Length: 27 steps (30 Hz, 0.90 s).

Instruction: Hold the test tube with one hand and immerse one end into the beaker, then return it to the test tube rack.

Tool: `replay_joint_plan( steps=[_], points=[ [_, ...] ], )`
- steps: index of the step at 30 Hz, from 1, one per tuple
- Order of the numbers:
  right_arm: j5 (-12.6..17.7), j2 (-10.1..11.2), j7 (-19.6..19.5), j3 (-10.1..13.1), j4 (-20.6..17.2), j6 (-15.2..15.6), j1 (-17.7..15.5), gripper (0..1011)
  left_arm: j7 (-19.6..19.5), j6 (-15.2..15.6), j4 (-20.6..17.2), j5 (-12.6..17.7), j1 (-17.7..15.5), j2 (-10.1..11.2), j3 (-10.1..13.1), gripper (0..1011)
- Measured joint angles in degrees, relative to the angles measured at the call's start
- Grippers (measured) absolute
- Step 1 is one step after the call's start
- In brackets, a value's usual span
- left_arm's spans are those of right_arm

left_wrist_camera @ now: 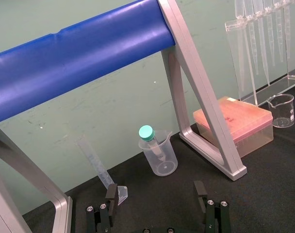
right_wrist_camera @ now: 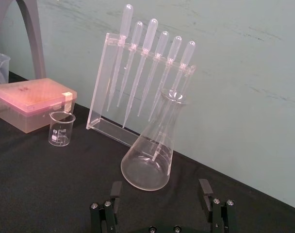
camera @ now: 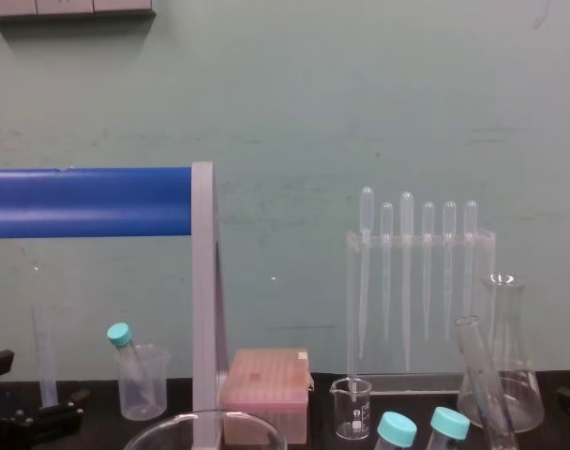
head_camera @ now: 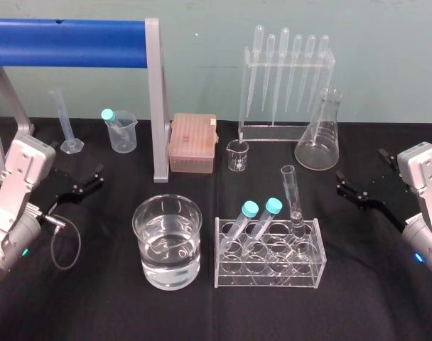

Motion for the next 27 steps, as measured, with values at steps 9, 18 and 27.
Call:
replay_joint_plan(
  steps=[9,18,27],
  points=[
    [0.0,0.0,0.0,0.0,0.0,0.0,0.0,1004,0.0,0.0,0.0,0.0,0.0,0.0,0.0,1000],
    [0.0,0.0,0.0,0.0,0.0,0.0,0.0,1004,0.0,0.0,0.0,0.0,0.0,0.0,0.0,1000],
    [2.3,0.0,2.3,2.1,-1.1,-0.8,-0.4,1004,0.0,0.0,0.0,0.0,0.0,0.0,0.0,1000]
  ],
)
